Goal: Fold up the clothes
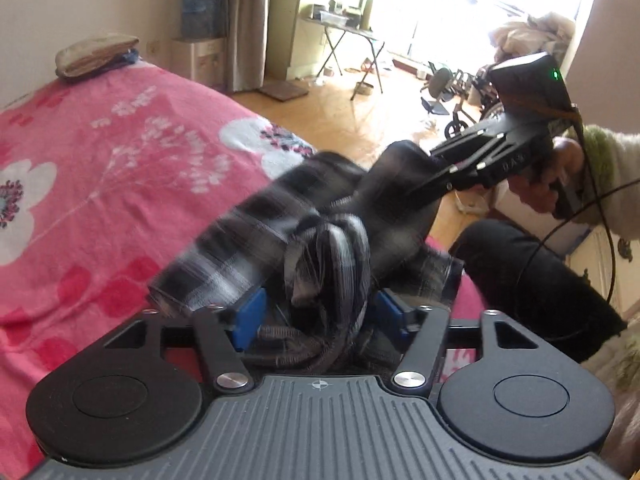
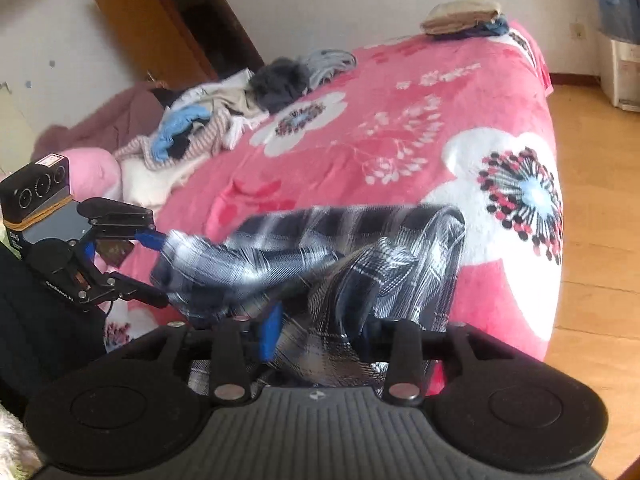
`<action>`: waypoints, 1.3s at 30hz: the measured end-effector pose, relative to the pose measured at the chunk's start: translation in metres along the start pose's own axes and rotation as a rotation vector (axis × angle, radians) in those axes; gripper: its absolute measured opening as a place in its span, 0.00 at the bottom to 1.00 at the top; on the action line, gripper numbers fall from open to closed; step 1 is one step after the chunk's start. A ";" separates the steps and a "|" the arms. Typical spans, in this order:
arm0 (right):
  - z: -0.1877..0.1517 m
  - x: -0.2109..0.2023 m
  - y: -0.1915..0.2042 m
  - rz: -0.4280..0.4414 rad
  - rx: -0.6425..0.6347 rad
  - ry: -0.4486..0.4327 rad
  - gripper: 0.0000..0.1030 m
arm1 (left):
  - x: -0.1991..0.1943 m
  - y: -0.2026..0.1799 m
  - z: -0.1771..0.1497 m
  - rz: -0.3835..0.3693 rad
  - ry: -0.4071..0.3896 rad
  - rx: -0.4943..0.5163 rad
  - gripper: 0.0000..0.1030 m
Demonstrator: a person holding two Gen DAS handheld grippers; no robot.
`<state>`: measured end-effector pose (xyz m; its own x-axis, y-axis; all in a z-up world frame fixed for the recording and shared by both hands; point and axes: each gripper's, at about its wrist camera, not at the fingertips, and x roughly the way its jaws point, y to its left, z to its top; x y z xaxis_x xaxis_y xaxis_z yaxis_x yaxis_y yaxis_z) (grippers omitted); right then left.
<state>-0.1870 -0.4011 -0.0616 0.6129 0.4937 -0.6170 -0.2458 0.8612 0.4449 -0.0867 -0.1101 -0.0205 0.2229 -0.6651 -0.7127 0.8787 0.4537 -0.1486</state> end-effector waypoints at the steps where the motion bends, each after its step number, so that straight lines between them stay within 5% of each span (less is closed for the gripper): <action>1: 0.001 0.000 0.001 -0.005 -0.004 -0.003 0.43 | 0.000 -0.002 0.003 0.001 -0.002 0.002 0.67; 7: 0.009 0.000 0.000 -0.030 -0.018 -0.005 0.47 | 0.022 -0.022 0.021 0.038 0.021 0.069 0.67; 15: 0.029 0.010 0.014 -0.085 -0.192 0.038 0.67 | 0.050 -0.035 0.036 0.147 0.100 0.195 0.67; 23: 0.051 0.014 0.030 -0.088 -0.401 0.076 0.84 | 0.059 -0.041 0.046 0.106 0.155 0.276 0.67; 27: 0.056 0.041 0.034 -0.054 -0.470 0.219 0.83 | 0.067 -0.042 0.049 0.083 0.194 0.322 0.52; 32: 0.055 0.061 0.031 -0.018 -0.485 0.364 0.69 | 0.063 -0.032 0.048 0.069 0.187 0.296 0.32; 39: 0.055 0.065 0.020 -0.040 -0.444 0.374 0.66 | 0.038 -0.019 0.036 0.010 0.175 0.278 0.23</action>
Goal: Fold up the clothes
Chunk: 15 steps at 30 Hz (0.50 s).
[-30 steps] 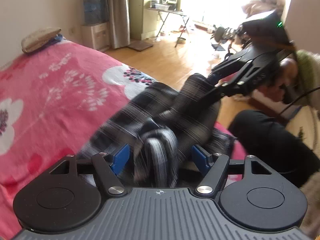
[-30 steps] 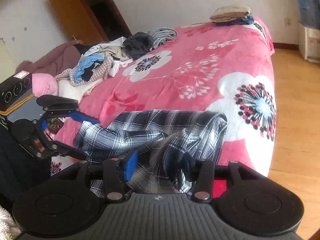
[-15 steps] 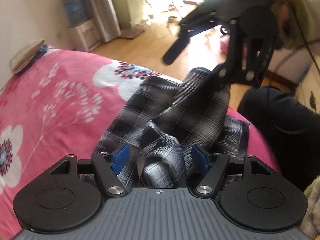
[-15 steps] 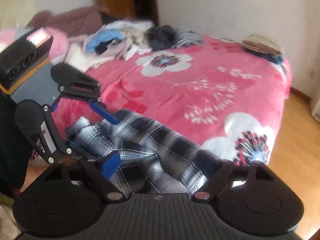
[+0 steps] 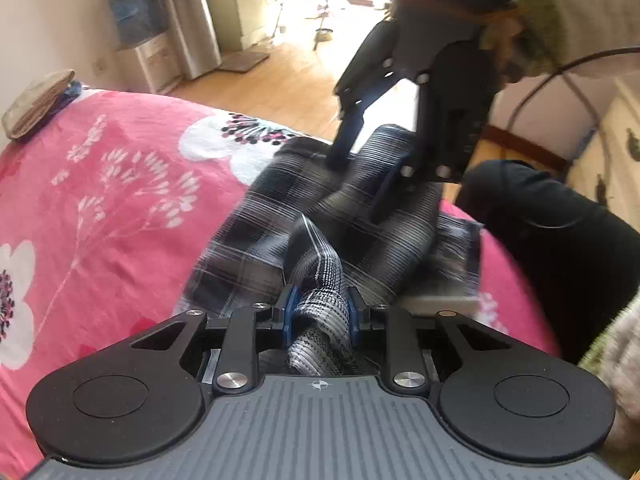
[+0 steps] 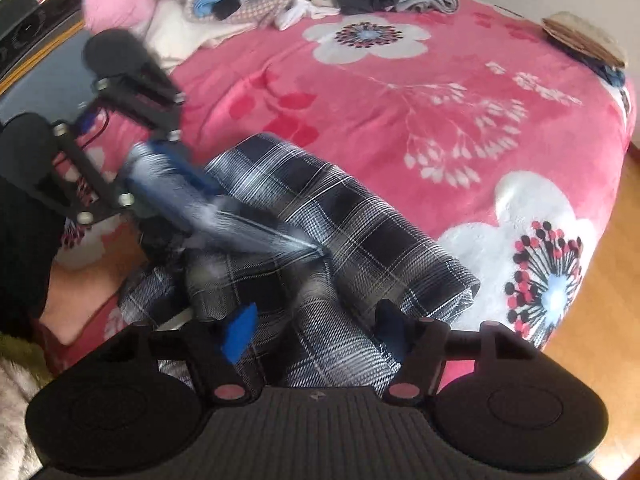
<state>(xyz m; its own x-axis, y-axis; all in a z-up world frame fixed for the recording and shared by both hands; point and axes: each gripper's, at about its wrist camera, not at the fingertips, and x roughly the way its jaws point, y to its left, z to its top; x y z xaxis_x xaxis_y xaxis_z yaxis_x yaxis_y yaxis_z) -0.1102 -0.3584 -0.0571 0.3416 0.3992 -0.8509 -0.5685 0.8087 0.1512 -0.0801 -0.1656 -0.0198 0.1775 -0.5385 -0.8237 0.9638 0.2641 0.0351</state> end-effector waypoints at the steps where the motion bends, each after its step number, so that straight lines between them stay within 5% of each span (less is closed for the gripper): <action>1: -0.001 0.002 -0.001 0.006 0.005 0.006 0.66 | -0.002 0.000 -0.003 -0.006 0.002 0.003 0.23; 4: -0.003 0.006 0.002 0.014 -0.022 0.052 0.61 | -0.006 0.000 -0.010 -0.012 0.003 0.001 0.23; 15: -0.014 -0.011 0.019 -0.012 -0.106 0.136 0.17 | -0.021 0.001 -0.028 0.014 -0.051 0.003 0.18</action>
<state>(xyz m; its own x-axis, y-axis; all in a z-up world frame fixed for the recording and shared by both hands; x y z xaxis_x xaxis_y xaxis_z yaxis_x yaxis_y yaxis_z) -0.1354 -0.3534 -0.0521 0.2480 0.3217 -0.9138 -0.6434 0.7599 0.0930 -0.0884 -0.1322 -0.0182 0.2008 -0.5746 -0.7934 0.9618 0.2693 0.0484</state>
